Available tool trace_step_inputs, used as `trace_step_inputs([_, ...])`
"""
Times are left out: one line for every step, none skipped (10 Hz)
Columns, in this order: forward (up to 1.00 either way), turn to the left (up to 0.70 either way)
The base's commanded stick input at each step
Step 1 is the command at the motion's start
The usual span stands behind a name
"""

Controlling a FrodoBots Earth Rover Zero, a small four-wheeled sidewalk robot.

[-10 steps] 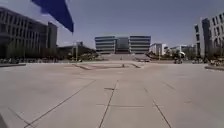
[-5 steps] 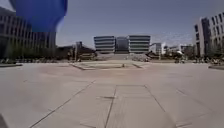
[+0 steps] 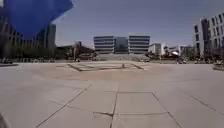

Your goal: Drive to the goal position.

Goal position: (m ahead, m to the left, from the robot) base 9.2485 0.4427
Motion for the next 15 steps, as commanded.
trace_step_inputs([1.00, 0.00])
trace_step_inputs([1.00, 0.00])
trace_step_inputs([1.00, 0.00])
trace_step_inputs([1.00, 0.00])
trace_step_inputs([1.00, 0.00])
trace_step_inputs([1.00, 0.00])
trace_step_inputs([1.00, 0.00])
trace_step_inputs([1.00, 0.00])
trace_step_inputs([1.00, 0.00])
trace_step_inputs([1.00, 0.00])
trace_step_inputs([1.00, 0.00])
trace_step_inputs([1.00, 0.00])
trace_step_inputs([1.00, 0.00])
trace_step_inputs([1.00, 0.00])
trace_step_inputs([1.00, 0.00])
